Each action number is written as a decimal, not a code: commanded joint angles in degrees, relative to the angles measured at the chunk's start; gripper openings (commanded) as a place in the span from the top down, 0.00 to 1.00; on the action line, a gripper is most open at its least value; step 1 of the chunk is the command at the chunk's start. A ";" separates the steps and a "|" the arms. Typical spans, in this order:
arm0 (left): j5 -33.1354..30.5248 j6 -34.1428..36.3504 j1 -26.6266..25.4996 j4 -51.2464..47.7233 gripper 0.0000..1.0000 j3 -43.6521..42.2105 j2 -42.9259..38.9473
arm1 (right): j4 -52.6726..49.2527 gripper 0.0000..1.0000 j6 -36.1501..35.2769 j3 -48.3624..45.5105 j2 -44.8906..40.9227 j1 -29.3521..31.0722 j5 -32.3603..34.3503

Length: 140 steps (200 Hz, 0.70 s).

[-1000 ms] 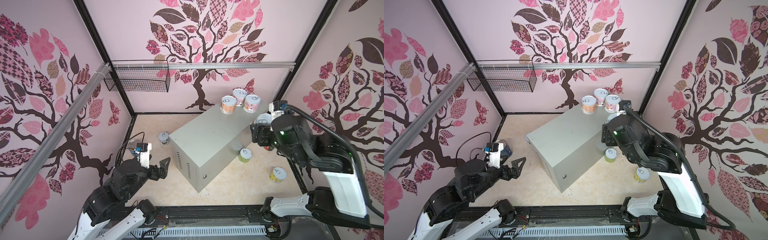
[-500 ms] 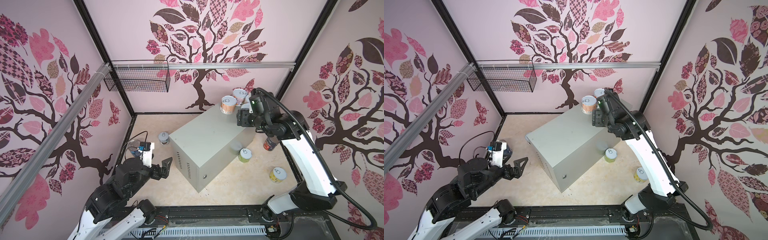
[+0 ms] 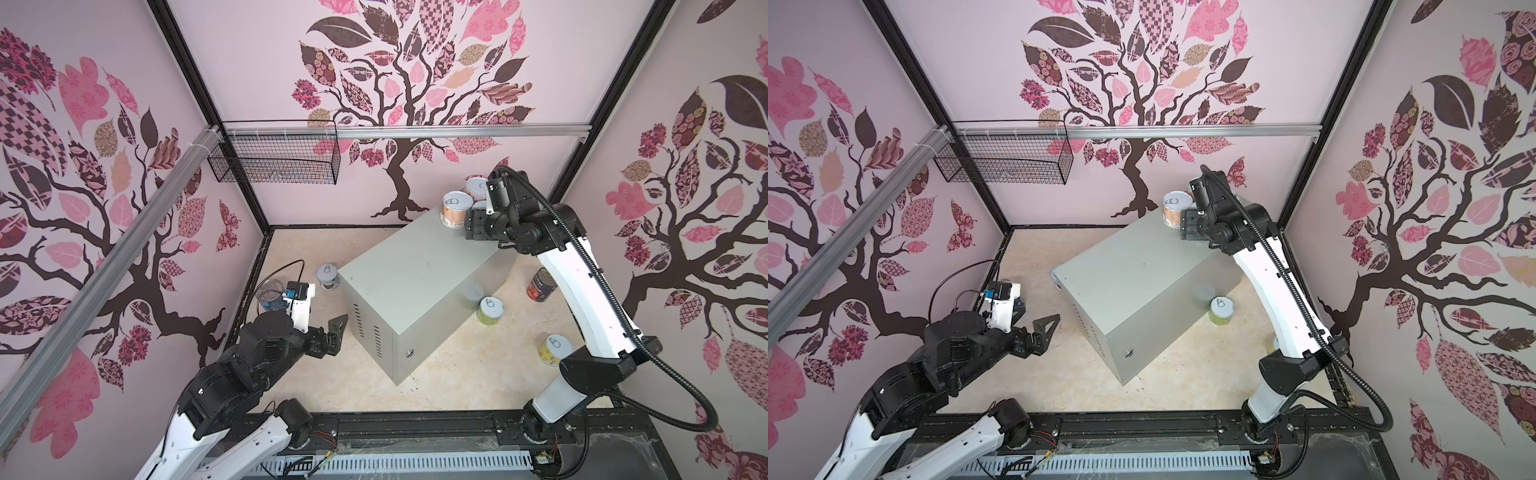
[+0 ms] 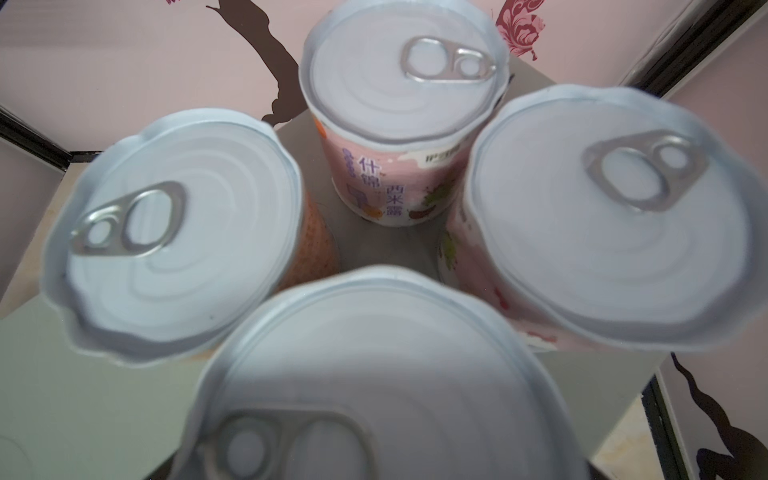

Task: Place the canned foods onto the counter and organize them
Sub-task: 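Carry the silver-lidded can with the right gripper toward the cans on the box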

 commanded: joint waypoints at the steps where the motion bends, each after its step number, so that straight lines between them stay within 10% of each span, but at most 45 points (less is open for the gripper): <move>1: -0.76 1.63 0.27 0.88 0.02 -0.63 0.13 | 2.42 0.39 -1.45 4.33 1.09 -0.47 0.36; 140: -0.51 1.74 0.27 0.40 0.02 0.70 1.36 | 2.77 0.08 -3.12 2.40 1.00 -0.91 0.30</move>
